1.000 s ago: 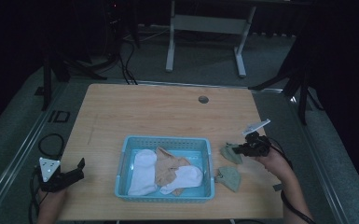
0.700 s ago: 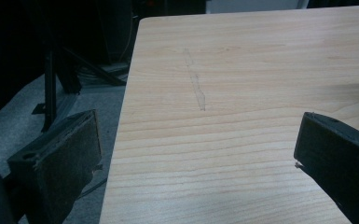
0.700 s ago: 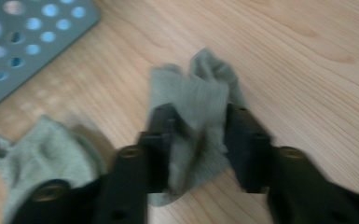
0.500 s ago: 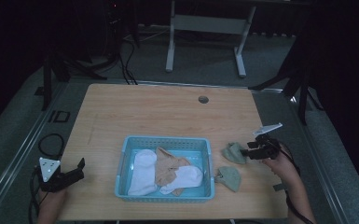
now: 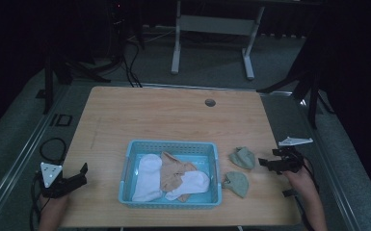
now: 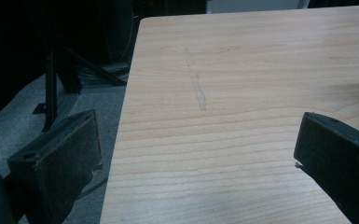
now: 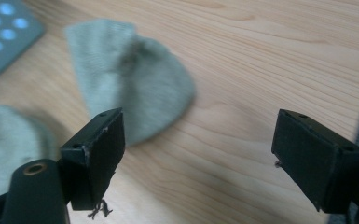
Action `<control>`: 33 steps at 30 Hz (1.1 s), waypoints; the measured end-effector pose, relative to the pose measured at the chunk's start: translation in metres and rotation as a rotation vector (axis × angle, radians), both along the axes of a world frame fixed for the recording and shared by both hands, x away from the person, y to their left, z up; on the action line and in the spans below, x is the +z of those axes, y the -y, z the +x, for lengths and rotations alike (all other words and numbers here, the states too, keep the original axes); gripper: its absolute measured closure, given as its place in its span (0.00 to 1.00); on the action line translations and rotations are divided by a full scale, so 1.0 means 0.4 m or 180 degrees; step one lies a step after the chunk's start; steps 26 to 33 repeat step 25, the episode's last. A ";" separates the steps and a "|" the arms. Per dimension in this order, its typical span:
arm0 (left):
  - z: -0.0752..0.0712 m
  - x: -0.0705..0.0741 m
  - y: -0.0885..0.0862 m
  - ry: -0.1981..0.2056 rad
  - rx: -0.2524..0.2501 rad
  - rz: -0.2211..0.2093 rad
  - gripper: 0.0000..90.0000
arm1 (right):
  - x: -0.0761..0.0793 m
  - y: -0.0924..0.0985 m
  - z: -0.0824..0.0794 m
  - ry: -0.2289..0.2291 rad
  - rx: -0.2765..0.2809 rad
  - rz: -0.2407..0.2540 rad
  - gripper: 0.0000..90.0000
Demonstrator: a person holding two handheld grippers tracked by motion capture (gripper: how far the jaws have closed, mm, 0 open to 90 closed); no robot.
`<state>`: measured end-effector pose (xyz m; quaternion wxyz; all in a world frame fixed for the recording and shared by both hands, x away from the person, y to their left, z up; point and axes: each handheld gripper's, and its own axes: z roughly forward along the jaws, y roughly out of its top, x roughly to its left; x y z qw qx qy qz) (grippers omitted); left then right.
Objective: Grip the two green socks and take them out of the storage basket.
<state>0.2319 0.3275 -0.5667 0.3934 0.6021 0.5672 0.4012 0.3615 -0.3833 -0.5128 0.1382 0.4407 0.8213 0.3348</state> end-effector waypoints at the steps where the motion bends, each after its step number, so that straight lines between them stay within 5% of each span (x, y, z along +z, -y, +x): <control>1: 0.000 0.000 0.000 -0.0001 0.0000 0.0000 0.00 | -0.006 0.005 -0.005 0.0051 -0.0067 -0.0052 0.17; 19: 0.000 0.000 -0.001 0.0002 0.0001 -0.0009 0.00 | -0.074 0.057 -0.038 0.0406 -0.0744 -0.0010 0.14; 33: 0.000 0.000 -0.001 0.0001 -0.0004 -0.0009 0.00 | -0.091 0.055 -0.041 0.0400 -0.0785 -0.0110 0.14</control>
